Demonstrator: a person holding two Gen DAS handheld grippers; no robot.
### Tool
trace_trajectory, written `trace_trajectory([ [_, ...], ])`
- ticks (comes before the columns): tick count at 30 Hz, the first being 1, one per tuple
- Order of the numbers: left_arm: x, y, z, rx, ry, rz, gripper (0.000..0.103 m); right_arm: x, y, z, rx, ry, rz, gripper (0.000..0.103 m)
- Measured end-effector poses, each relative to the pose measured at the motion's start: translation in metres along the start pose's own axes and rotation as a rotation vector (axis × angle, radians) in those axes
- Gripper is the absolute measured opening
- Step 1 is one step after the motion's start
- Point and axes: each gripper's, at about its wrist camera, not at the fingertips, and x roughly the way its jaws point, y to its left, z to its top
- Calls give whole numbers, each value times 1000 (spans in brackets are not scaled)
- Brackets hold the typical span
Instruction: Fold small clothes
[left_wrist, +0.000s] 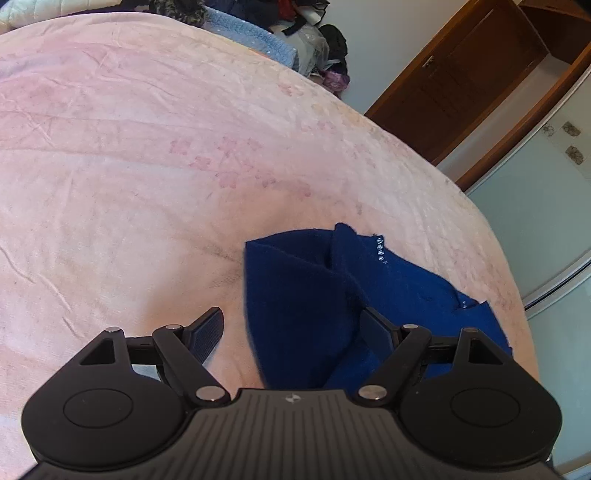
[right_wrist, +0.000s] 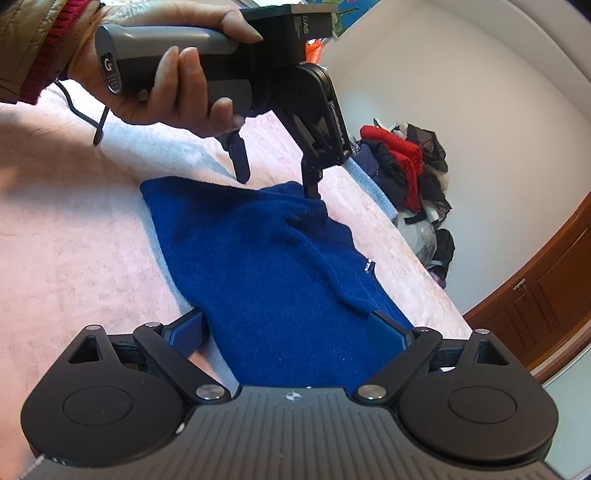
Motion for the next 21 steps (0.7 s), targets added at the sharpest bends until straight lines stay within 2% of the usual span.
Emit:
trace_trajectory([
  [2, -3, 4, 1, -33, -22, -64, 81, -1, 5, 1, -1, -2, -11, 94],
  [3, -4, 6, 0, -46, -37, -72, 81, -2, 5, 0, 0, -3, -16, 95],
  [8, 12, 3, 2, -5, 14, -18, 82, 3, -3, -5, 84, -17, -38, 103],
  [10, 17, -3, 4, 24, 23, -24, 89, 5, -6, -6, 124, -17, -36, 103],
  [11, 22, -6, 5, 31, 33, -39, 90, 7, -5, -6, 118, -22, -38, 103],
  [13, 30, -11, 8, 41, 37, -54, 100, 10, -3, -5, 85, -38, -49, 103],
  [14, 34, -14, 9, 48, 38, -68, 102, 12, -2, -3, 74, -40, -55, 103],
  [16, 43, -19, 12, 58, 48, -87, 103, 20, -6, 1, 85, -25, -61, 102],
  [21, 55, -25, 17, 54, 4, -74, 103, 37, -9, 11, 62, -6, -120, 101],
])
